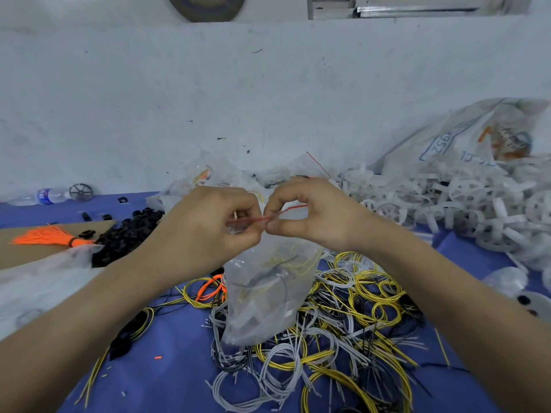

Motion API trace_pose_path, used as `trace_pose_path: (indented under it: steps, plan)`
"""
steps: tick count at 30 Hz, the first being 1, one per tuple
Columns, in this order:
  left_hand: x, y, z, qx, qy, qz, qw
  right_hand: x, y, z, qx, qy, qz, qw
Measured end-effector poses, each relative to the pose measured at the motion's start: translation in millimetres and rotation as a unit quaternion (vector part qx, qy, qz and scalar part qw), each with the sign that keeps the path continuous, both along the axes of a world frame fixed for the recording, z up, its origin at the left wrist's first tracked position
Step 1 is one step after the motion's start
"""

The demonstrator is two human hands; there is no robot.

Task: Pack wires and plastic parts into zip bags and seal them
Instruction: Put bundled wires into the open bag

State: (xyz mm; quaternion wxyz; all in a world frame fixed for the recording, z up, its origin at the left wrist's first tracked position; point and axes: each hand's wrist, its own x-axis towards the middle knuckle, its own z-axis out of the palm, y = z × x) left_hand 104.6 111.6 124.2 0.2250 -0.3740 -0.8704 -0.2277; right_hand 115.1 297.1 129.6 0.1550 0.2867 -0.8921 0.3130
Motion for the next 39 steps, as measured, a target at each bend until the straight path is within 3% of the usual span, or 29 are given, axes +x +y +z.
trace_pose_path:
  steps: [13,17,22,32,39]
  plan:
    - [-4,1,1,-0.025,-0.024,0.009,0.999,-3,7,-5,0.062,0.066,-0.036,0.995]
    - [-5,5,0,-0.041,-0.01,0.013,0.999,-2,1,-9,0.039,0.085,-0.005,0.996]
    - [-3,5,2,-0.04,-0.02,0.005,0.999,-1,7,-6,-0.023,0.04,0.01,0.999]
    - [-1,10,2,-0.041,-0.037,0.004,0.998,3,3,-9,0.04,0.026,-0.004,0.999]
    - [-2,8,3,-0.057,-0.051,0.011,0.997,4,10,-13,0.023,0.03,-0.013,0.999]
